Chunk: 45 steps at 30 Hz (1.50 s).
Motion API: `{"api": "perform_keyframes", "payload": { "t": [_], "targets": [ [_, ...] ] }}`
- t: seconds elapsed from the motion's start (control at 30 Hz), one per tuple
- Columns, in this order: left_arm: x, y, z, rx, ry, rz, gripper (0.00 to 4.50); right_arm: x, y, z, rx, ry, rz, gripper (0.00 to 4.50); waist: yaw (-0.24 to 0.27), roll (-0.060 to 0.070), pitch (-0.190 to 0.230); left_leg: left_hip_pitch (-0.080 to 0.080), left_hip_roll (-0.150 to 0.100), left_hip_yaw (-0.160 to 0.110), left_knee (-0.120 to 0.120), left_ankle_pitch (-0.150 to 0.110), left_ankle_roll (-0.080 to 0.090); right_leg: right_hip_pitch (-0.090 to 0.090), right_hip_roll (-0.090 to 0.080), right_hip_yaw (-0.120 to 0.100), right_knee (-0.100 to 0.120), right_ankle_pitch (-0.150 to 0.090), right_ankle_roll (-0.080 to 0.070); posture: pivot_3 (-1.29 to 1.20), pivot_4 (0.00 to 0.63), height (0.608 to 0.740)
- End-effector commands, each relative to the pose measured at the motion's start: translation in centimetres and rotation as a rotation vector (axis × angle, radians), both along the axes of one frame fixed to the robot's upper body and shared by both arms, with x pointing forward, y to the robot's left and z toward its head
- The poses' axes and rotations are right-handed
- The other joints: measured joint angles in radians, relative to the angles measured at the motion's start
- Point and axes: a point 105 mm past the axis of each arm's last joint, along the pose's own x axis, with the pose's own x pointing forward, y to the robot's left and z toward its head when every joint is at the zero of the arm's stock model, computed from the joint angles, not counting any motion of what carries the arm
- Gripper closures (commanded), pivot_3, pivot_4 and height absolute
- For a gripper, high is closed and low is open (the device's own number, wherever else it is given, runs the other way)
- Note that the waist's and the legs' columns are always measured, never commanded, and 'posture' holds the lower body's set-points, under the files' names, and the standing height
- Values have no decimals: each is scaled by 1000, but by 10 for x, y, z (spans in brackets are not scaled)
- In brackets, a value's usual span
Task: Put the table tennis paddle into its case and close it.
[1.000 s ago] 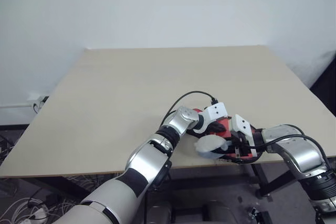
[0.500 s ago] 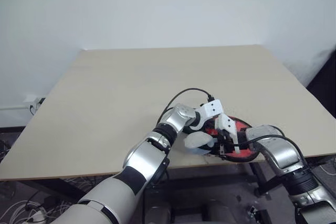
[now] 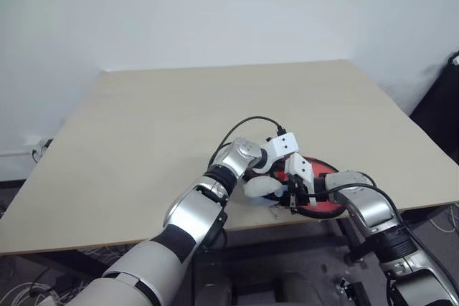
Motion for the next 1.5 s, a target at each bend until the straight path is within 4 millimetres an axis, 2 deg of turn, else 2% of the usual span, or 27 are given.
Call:
{"api": "perform_keyframes", "payload": {
  "t": [0.03, 0.27, 0.87, 1.2, 1.23, 1.27, 1.4, 1.5],
  "targets": [
    [-25, -18, -19, -15, 120, -65, 4500, 34, 3, 36, 40, -191, -129, 4096, -2, 0, 0, 0, 0, 0, 0, 0, 0, 0, 0, 0, 0, 0, 0, 0, 0, 740],
    [-18, -16, -5, -67, 113, -49, 4500, 38, 5, 37, 52, -205, -142, 4096, -4, 0, 0, -2, 0, 1, 0, 1, 1, -7, 0, 1, 3, 1, 1, 0, 0, 740],
    [8, 12, 40, -304, 124, 13, 4500, 44, 12, 41, 81, -224, -158, 4096, 0, 1, 1, -5, -2, 2, -2, 2, 3, -11, 0, 3, 4, 1, 1, 0, 0, 740],
    [5, 21, 37, -312, 139, -6, 4500, 42, 10, 29, 52, -195, -148, 4096, 0, 1, 1, -5, -2, 3, -2, 2, 3, -11, 0, 4, 4, 2, -1, 0, 0, 740],
    [5, 21, 37, -312, 139, -5, 4500, 42, 9, 27, 44, -192, -148, 3463, 0, 1, 1, -5, -2, 3, -2, 2, 3, -11, 0, 4, 4, 2, -1, 0, 0, 740],
    [5, 21, 37, -312, 138, -5, 4500, 41, 8, 25, 38, -189, -149, 3379, 0, 1, 1, -5, -2, 3, -2, 2, 3, -11, 0, 4, 4, 2, -1, 0, 0, 740],
    [6, 20, 39, -315, 133, -2, 4500, 43, 6, 24, 32, -186, -157, 2283, 0, 1, 1, -5, -2, 2, -1, 2, 3, -11, 0, 4, 4, 2, -2, 0, 0, 740],
    [7, 20, 41, -322, 129, 7, 4500, 42, 6, 23, 30, -179, -154, 1822, 0, 1, 1, -5, -2, 3, -1, 2, 3, -11, 0, 4, 4, 2, -2, 0, 0, 740]
  ]
}}
